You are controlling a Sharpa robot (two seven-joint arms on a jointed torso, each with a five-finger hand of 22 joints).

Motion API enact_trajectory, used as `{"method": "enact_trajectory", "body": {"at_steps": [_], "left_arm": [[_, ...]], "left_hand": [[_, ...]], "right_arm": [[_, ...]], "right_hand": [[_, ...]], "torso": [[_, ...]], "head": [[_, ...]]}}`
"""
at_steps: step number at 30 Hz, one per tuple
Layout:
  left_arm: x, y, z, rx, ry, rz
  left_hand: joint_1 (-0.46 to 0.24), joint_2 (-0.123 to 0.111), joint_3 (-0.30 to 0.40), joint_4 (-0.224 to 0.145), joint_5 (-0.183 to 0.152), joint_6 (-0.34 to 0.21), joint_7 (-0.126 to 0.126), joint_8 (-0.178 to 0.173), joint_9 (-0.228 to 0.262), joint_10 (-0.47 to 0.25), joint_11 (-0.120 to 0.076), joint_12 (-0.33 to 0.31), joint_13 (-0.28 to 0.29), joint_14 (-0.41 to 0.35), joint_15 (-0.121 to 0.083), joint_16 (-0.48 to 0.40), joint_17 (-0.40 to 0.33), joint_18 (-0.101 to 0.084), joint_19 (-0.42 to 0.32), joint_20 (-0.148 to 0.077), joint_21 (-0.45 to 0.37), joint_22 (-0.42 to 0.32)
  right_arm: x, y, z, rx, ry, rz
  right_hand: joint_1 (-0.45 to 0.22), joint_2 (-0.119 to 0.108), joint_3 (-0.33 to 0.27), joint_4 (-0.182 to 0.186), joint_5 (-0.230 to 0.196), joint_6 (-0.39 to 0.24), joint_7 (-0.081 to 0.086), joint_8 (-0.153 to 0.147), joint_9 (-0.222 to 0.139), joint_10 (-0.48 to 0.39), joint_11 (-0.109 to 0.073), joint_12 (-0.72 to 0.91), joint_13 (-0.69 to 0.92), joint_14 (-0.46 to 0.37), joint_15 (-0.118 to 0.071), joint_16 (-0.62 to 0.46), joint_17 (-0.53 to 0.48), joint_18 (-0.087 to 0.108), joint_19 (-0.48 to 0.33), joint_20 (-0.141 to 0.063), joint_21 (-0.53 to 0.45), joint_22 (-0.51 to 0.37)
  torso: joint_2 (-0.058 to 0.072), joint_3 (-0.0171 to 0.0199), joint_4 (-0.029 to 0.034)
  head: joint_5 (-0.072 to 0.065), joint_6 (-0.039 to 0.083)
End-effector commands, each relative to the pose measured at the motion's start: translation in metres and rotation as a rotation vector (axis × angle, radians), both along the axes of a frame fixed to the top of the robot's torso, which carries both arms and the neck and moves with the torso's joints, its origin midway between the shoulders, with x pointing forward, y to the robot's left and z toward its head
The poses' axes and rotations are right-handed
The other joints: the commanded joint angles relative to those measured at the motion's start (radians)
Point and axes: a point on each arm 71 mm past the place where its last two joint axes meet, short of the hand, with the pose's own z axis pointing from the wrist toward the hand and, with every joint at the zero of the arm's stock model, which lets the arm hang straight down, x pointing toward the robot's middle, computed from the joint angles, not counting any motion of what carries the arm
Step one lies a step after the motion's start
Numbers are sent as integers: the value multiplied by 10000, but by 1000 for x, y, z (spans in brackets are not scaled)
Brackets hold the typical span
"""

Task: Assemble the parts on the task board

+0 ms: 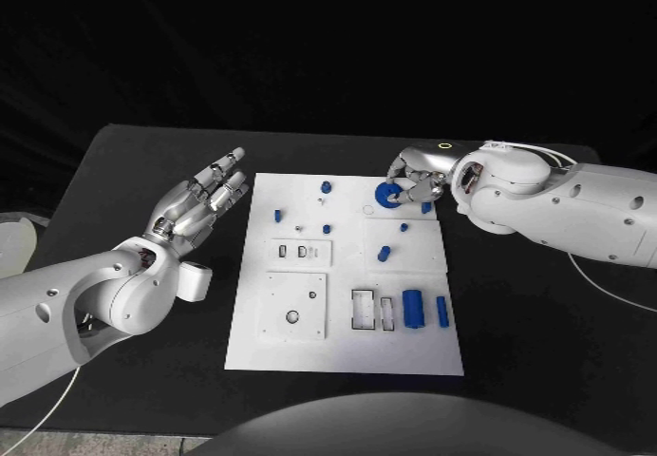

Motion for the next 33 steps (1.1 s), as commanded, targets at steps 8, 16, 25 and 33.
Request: {"method": "enact_trajectory", "body": {"at_steps": [8,16,25,33], "left_arm": [[-1,-4,-1,-139,98,-283],[-1,-3,-2,-134,106,-271],[-1,-3,-2,-135,109,-266],[-2,-1,-2,-131,111,-246]], "left_hand": [[143,13,64,-22,44,17,74,68,13,11,123,8,16,-17,82,-37,-10,103,0,79,-14,1],[153,27,80,-26,48,17,98,68,13,23,149,11,19,-17,98,-37,-10,104,5,95,-10,5],[163,37,94,-31,55,10,108,66,12,24,161,11,19,-17,108,-37,-10,105,12,106,-4,10],[182,45,116,-44,61,11,121,66,12,31,176,12,21,-17,126,-37,-10,110,31,124,14,23]], "right_arm": [[-3,0,-14,-732,706,130],[-4,2,-15,-770,779,228],[-4,6,-13,-679,603,397],[-6,12,-6,-287,245,593]], "right_hand": [[253,-62,280,-333,1182,-572,96,64,462,1048,-1,37,2632,1045,-38,33,2633,116,-314,6,-358,1069],[253,-255,974,-522,3042,-556,130,289,835,1048,28,37,2632,1045,-18,33,2633,143,-389,37,-494,1028],[91,-335,1230,-557,3102,-347,178,772,1372,1048,80,37,2632,1045,37,33,2633,148,-407,81,-554,1038],[-177,-415,1257,-424,2845,-322,157,1083,1765,1048,134,37,2632,1045,68,33,2633,126,-323,125,-507,1119]], "torso": [[-2,1,-7],[0,6,0],[6,-2,-12],[4,-5,6]], "head": [[9,1],[9,1],[31,1],[61,1]]}}
